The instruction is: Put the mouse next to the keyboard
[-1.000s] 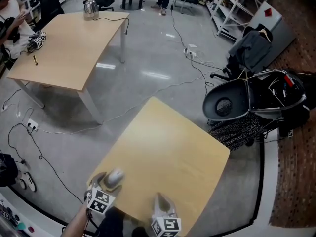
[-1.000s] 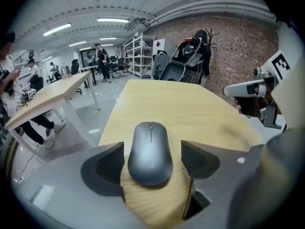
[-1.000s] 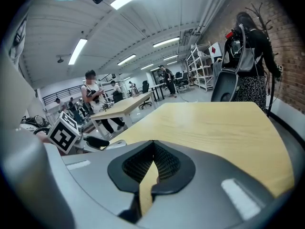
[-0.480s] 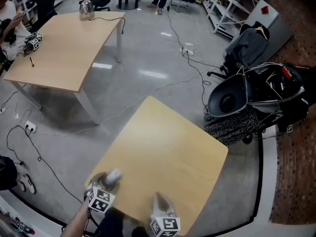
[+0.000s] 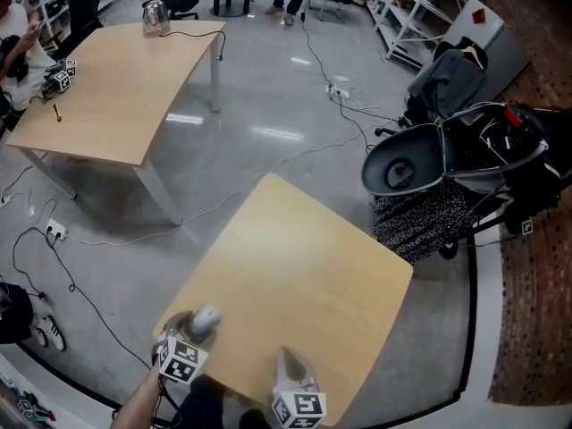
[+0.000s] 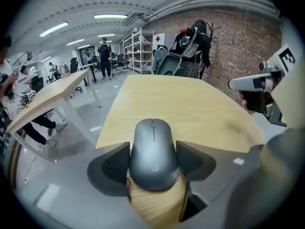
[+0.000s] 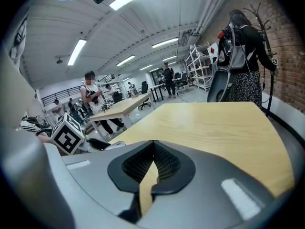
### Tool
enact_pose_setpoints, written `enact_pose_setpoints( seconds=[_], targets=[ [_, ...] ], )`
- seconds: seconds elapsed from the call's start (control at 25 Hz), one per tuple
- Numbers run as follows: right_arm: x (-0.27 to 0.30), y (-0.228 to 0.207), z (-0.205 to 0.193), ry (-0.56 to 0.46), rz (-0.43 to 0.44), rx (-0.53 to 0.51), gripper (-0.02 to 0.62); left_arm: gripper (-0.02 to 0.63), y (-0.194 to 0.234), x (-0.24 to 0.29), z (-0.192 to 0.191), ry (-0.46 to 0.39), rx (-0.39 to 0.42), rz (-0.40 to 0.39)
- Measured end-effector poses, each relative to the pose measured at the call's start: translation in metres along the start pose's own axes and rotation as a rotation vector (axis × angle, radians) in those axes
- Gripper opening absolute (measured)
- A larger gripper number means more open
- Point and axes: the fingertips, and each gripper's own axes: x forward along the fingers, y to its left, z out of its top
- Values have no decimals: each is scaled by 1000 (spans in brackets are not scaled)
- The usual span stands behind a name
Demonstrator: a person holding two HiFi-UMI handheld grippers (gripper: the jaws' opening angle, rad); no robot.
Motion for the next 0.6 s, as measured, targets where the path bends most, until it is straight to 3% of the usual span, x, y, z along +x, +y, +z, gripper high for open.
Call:
enact_pose_setpoints(
  seconds=[0.6],
  targets=[
    [-11, -8, 3, -7, -1, 11, 14, 304, -14, -5, 12, -22, 9, 6]
  ],
)
